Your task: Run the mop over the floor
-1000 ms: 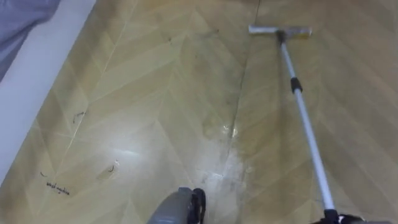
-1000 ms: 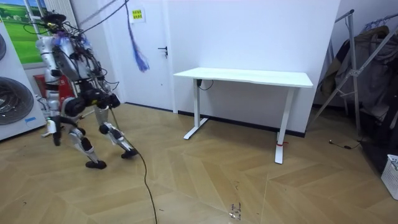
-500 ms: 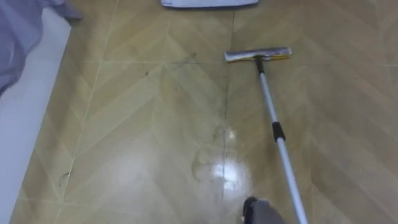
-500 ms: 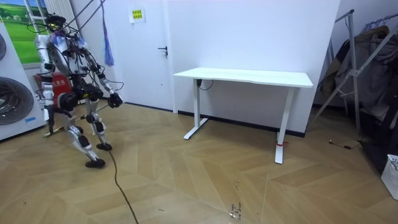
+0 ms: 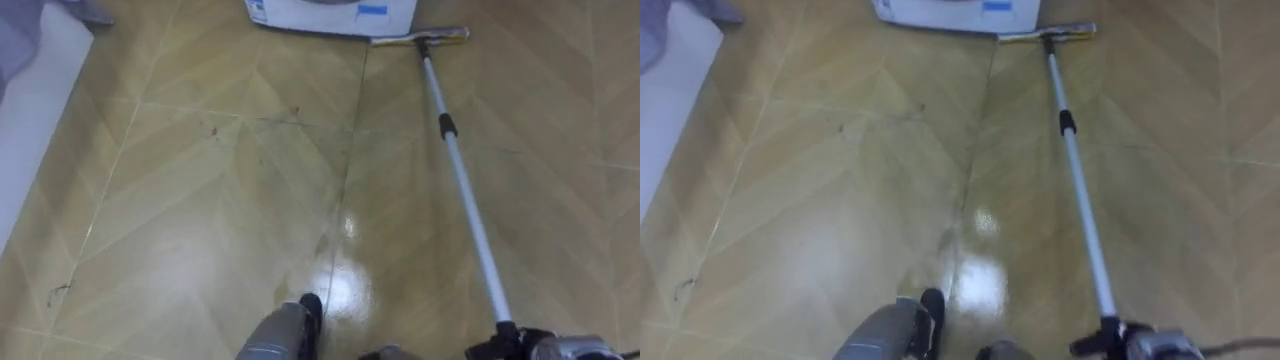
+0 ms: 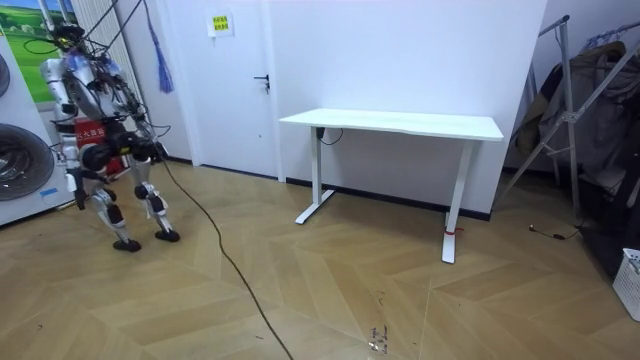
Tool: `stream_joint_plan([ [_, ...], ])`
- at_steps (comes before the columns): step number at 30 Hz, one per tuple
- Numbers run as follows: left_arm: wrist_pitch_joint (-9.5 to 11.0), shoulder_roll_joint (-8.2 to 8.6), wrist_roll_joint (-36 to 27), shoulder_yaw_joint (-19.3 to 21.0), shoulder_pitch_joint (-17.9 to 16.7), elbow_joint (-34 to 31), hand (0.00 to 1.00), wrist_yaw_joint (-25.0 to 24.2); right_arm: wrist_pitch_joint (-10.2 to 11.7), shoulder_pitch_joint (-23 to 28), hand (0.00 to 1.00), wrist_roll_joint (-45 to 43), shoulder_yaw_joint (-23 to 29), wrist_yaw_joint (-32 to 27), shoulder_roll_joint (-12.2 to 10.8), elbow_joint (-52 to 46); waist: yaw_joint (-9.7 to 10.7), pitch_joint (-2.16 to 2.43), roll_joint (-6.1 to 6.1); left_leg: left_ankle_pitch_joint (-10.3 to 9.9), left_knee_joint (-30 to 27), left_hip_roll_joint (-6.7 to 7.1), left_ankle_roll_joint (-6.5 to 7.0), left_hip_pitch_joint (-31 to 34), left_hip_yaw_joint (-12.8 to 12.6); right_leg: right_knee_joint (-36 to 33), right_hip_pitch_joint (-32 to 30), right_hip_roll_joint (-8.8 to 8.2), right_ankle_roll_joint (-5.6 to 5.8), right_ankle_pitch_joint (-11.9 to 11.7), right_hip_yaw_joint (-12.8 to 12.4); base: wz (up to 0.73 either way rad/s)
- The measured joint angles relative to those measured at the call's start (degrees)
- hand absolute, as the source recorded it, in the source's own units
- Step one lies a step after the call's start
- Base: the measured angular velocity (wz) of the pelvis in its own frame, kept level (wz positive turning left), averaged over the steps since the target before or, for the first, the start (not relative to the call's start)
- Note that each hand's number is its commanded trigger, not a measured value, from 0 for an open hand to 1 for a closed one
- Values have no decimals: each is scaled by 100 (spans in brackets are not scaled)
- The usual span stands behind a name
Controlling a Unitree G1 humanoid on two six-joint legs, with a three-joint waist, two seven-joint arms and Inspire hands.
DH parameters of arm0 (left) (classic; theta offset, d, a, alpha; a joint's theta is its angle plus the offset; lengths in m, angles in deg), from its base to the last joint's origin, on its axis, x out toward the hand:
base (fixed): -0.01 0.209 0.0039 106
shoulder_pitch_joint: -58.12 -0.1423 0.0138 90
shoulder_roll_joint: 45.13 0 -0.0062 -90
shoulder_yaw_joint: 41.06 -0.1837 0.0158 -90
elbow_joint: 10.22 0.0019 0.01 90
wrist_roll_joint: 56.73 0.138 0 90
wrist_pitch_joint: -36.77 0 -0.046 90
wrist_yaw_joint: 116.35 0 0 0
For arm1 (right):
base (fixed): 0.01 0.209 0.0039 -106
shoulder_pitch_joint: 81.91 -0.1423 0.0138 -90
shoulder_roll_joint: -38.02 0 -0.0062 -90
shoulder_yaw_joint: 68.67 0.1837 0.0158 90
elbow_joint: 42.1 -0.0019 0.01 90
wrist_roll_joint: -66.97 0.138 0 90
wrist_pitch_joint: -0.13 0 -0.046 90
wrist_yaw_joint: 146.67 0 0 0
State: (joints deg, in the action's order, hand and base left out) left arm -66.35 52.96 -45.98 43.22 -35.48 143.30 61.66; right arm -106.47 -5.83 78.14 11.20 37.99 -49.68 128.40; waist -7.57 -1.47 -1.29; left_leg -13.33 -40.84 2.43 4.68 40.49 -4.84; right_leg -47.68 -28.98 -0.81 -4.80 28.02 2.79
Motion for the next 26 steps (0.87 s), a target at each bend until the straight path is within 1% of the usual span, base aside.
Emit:
stream_joint_plan([
  [1, 65, -16, -2, 11, 83, 56, 0, 0, 65, 154, 100, -68, 2, 41, 1, 18, -11, -2, 24, -192, -111, 7, 58, -124, -42, -291, 7, -71, 126, -65, 58, -20],
  [2, 98, -23, 0, 22, 108, 57, 0, 3, 90, 220, 100, -102, 11, 50, 1, 28, -3, 1, 46, -272, -142, 20, 73, -199, -57, -481, -11, -118, 244, -129, 66, -12],
  [3, 162, -11, 6, 54, 144, 64, 0, 16, 108, 309, 100, -276, 18, 41, 1, 82, 76, 3, 156, -410, -173, 36, 122, -368, -28, -782, -39, -145, 468, -318, 68, 0],
  [4, 186, 17, 13, 111, 155, 68, 0, 27, 112, 426, 100, -326, 11, -21, 3, 135, 120, 74, 293, -501, -143, 39, 153, -499, 35, -865, -57, -156, 568, -423, 42, 0],
  [5, 195, 16, 11, 114, 171, 67, 0, 35, 112, 471, 100, -368, 12, -42, -3, 140, 123, 94, 327, -519, -85, 47, 163, -576, 37, -791, -82, -193, 575, -416, 22, -4],
  [6, 193, 14, 23, 149, 197, 65, 0, 47, 115, 533, 100, -434, 22, -93, -32, 141, 178, 74, 392, -519, 65, 74, 165, -767, 46, -481, -124, -296, 576, -414, 21, 6],
  [7, 180, 5, 23, 154, 177, 76, 0, 90, 146, 633, 100, -449, 23, -108, -74, 169, 264, 89, 416, -490, 272, 138, 164, -989, 65, 167, -101, -413, 606, -467, -20, 13],
  [8, 164, 3, 23, 150, 166, 87, 0, 122, 163, 678, 100, -449, 23, -110, -92, 198, 283, 94, 401, -490, 349, 160, 164, -1093, 59, 508, -83, -437, 603, -609, -41, 21],
  [9, 103, 44, 27, 150, 130, 110, 0, 159, 180, 806, 100, -479, 31, -144, -103, 207, 331, 92, 430, -493, 494, 149, 143, -1325, 124, 829, 11, -418, 551, -837, -35, 11],
  [10, 73, 38, 85, 160, 42, 107, 0, 161, 184, 888, 100, -539, 50, -147, -167, 210, 366, 109, 436, -453, 761, 148, 71, -1612, 203, 1126, 306, -373, 526, -884, -17, 8],
  [11, 48, 34, 102, 160, 1, 105, 0, 165, 183, 914, 100, -600, 64, -143, -200, 210, 388, 108, 425, -426, 880, 144, 33, -1749, 232, 1274, 451, -332, 506, -923, 10, -3],
  [12, 11, 24, 122, 167, -71, 117, 0, 177, 172, 962, 100, -704, 87, -135, -261, 209, 410, 124, 380, -385, 1090, 136, -25, -1988, 260, 1530, 687, -287, 473, -978, 32, -7],
  [13, -39, 27, 121, 238, -102, 152, 0, 184, 168, 1014, 100, -802, 87, -96, -288, 206, 417, 117, 318, -347, 1287, 107, -63, -2203, 282, 1716, 897, -231, 450, -1006, 31, -8],
  [14, -48, 31, 124, 276, -127, 177, 0, 186, 167, 1047, 100, -897, 89, -81, -296, 206, 421, 118, 290, -335, 1382, 85, -72, -2328, 280, 1807, 1015, -210, 444, -1016, 27, -6],
  [15, -65, 36, 122, 328, -202, 168, 0, 189, 167, 1121, 100, -989, 89, -85, -298, 206, 424, 127, 273, -329, 1521, 22, -81, -2537, 269, 2019, 1258, -165, 420, -1049, 55, -5],
  [16, -72, 36, 119, 357, -284, 146, 0, 197, 167, 1198, 100, -1109, 84, -84, -300, 196, 424, 139, 244, -324, 1658, 8, -90, -2737, 252, 2265, 1504, -109, 407, -1103, 68, -6],
  [17, -81, 31, 119, 357, -318, 144, 0, 204, 165, 1231, 100, -1153, 84, -78, -301, 195, 427, 142, 223, -314, 1731, 1, -107, -2841, 253, 2362, 1619, -98, 402, -1118, 76, 0],
  [18, -111, 32, 119, 355, -386, 111, 0, 237, 164, 1308, 100, -1227, 85, -66, -301, 187, 459, 155, 197, -301, 1890, -8, -130, -3033, 263, 2541, 1834, -80, 399, -1136, 111, 9],
  [21, -193, 29, 107, 360, -473, 42, 0, 254, 134, 1462, 100, -1378, 114, 37, -317, 167, 476, 158, 102, -294, 2169, -70, -140, -3479, 251, 2872, 2303, -49, 390, -1163, 144, 2],
  [22, -225, 29, 108, 395, -478, 14, 0, 254, 88, 1533, 100, -1428, 141, 60, -351, 98, 489, 151, 60, -294, 2221, -77, -140, -3611, 251, 2985, 2473, -29, 388, -1181, 144, -4],
  [23, -247, 32, 107, 434, -477, -9, 0, 253, 58, 1570, 100, -1467, 159, 68, -374, 49, 508, 152, 54, -294, 2238, -81, -141, -3673, 251, 3037, 2548, -15, 389, -1197, 142, -4],
  [24, -275, 33, 16, 519, -474, -55, 0, 269, 0, 1621, 100, -1567, 248, 98, -425, -36, 527, 143, 51, -294, 2291, -84, -141, -3830, 257, 3120, 2723, -1, 383, -1221, 156, -9],
  [26, -318, 29, 12, 564, -483, -73, 0, 310, -8, 1673, 100, -1636, 254, 120, -509, -59, 551, 119, 13, -294, 2406, -84, -142, -4059, 253, 3211, 2929, 16, 378, -1234, 202, -12],
])
